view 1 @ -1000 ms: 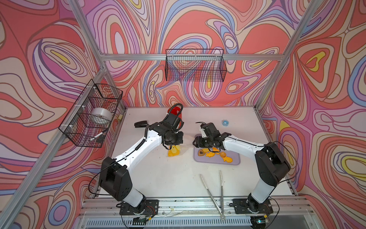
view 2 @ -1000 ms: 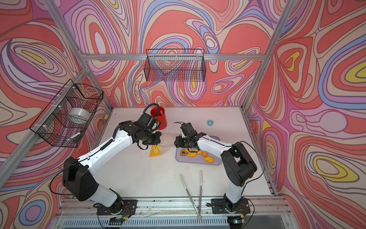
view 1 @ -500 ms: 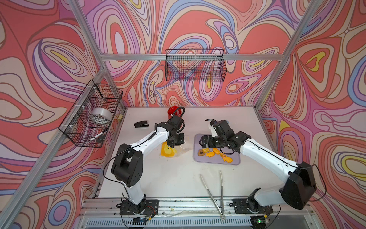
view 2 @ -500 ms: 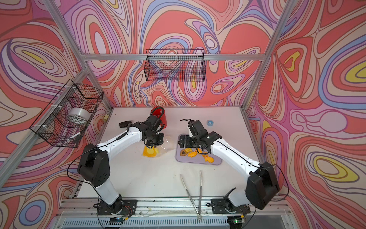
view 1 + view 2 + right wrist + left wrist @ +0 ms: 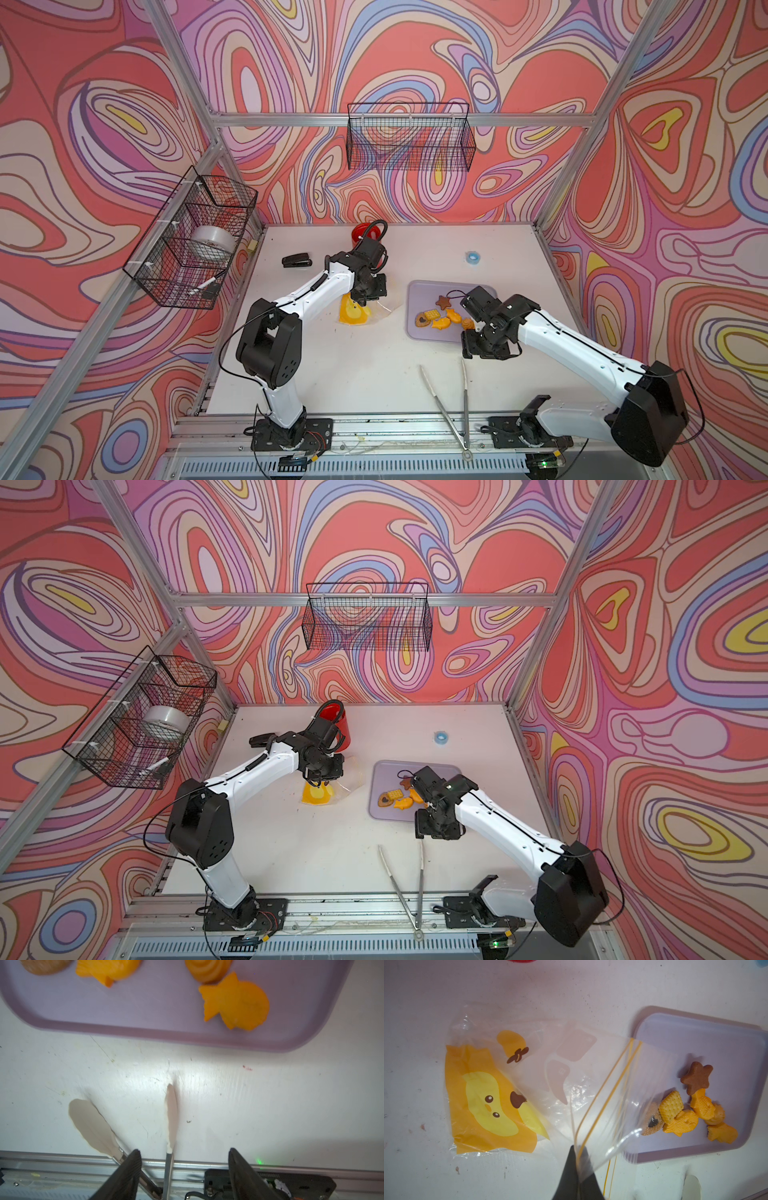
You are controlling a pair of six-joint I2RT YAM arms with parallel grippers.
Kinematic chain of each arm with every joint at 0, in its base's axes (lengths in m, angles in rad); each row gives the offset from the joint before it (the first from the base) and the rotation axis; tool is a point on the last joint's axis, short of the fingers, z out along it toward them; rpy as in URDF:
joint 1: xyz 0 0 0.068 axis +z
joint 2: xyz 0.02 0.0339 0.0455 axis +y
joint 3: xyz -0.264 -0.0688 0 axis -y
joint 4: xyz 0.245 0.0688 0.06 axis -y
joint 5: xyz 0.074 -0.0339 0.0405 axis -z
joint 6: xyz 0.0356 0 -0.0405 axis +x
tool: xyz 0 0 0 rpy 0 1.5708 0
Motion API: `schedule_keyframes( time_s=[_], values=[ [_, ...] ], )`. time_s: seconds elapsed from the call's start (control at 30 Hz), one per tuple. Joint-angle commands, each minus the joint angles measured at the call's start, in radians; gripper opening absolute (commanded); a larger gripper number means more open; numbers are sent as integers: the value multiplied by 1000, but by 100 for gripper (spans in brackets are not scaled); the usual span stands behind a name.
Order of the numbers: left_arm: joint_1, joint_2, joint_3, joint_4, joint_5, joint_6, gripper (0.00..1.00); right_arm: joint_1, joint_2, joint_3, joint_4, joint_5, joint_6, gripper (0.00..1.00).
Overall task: Put the cookies into a resealable bag to prevent moisture
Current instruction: Open the ziploc bag at the center of the board, then move the clamp to the center of the board.
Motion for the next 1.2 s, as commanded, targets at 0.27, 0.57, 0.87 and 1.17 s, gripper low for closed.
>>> schedule_keyframes(
  time_s=[0.27, 0.57, 0.87, 1.17],
  values=[
    [3, -25, -13, -27, -36, 2, 0, 58, -36, -171, 90, -203, 149, 60],
    [4, -14, -12, -34, -51, 6, 0, 150, 69, -221, 163, -223, 218, 50],
    [7, 6, 10, -47, -63, 21, 0, 157, 119, -262, 268, -221, 251, 30],
    [16, 14, 24, -51, -64, 32, 0, 156, 190, -157, 283, -181, 201, 0]
  ],
)
